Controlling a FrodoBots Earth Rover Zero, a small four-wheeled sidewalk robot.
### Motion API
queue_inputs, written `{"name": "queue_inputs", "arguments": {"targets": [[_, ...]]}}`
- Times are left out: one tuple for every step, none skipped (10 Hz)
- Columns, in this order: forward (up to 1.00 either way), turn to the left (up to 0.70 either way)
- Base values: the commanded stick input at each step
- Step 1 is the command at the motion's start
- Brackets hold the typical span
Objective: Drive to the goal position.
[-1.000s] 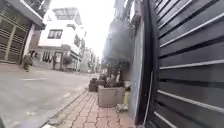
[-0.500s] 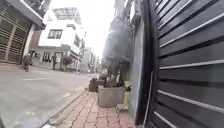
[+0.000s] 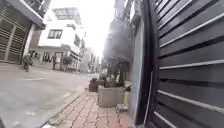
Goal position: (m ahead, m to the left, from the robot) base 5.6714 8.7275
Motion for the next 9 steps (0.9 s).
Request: {"name": "queue_inputs", "arguments": {"targets": [[-0.68,0.0],[-0.68,0.0],[-0.63,0.0],[-0.5,0.0],[-0.41,0.0],[-0.01,0.0],[0.0,0.0],[0.0,0.0],[0.0,0.0]]}}
